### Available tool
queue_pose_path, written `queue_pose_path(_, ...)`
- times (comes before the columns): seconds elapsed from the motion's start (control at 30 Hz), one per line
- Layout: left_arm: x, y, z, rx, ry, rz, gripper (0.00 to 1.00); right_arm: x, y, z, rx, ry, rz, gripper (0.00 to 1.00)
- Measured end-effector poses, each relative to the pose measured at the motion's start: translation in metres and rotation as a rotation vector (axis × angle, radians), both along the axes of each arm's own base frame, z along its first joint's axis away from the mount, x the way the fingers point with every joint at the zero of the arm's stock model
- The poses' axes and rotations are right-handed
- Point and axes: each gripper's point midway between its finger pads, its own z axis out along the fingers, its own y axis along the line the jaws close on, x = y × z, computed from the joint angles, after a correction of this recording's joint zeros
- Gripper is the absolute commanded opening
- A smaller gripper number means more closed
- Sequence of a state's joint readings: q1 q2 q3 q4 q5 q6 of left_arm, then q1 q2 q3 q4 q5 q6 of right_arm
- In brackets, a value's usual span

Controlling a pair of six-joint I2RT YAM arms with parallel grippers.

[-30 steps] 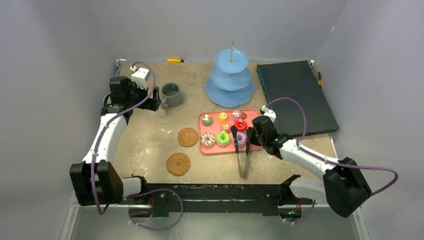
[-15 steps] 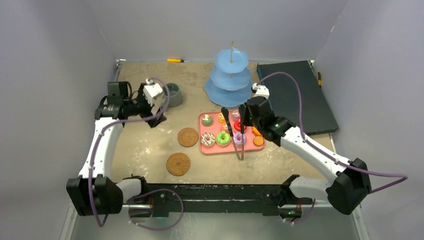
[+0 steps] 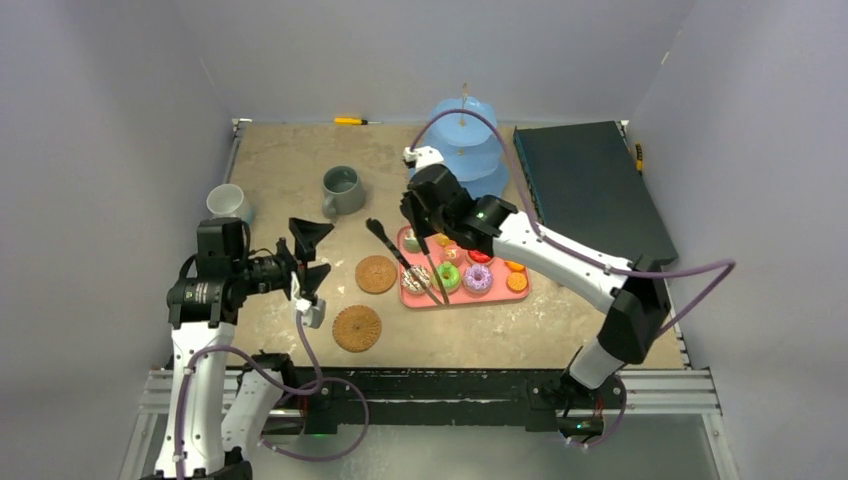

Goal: Serve the afternoon tea

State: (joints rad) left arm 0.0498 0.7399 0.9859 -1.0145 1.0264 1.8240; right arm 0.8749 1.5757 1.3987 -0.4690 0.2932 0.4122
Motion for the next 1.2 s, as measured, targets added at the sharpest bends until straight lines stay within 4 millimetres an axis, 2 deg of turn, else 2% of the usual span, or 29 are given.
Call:
queue_pose_path(0.17, -0.005, -0.001, -0.032, 0.054, 0.041, -0.063, 0.91, 0.003, 0.038, 0.013, -0.014, -0.007, 0.097, 0.00)
queue_pose_path(0.33, -0.003, -0.002, -0.050, 0.064, 0.077, -0.087, 0.94, 0.011, 0.067, 0.027, -0.003, -0.023, 0.165, 0.00)
queue_pose_path(0.43, 0.001, -0.004, -0.053, 0.054, 0.055, -0.102, 0.92, 0.013, 0.079, 0.023, -0.018, -0.015, 0.194, 0.00)
queue_pose_path(0.63, 0.009, -0.007, -0.044, 0.040, -0.008, -0.115, 0.90, 0.015, 0.102, 0.005, -0.040, 0.026, 0.244, 0.00)
queue_pose_path(0.73, 0.013, -0.007, -0.045, 0.043, -0.027, -0.114, 0.87, 0.015, 0.109, -0.002, -0.049, 0.047, 0.259, 0.00)
queue_pose_path(0.97, 0.024, 0.000, -0.064, 0.084, -0.019, -0.084, 0.58, 0.011, 0.122, 0.000, -0.027, 0.069, 0.295, 0.00)
queue_pose_path(1.2, 0.040, -0.001, -0.068, 0.096, -0.057, -0.091, 0.44, 0.006, 0.130, -0.001, -0.031, 0.082, 0.315, 0.00)
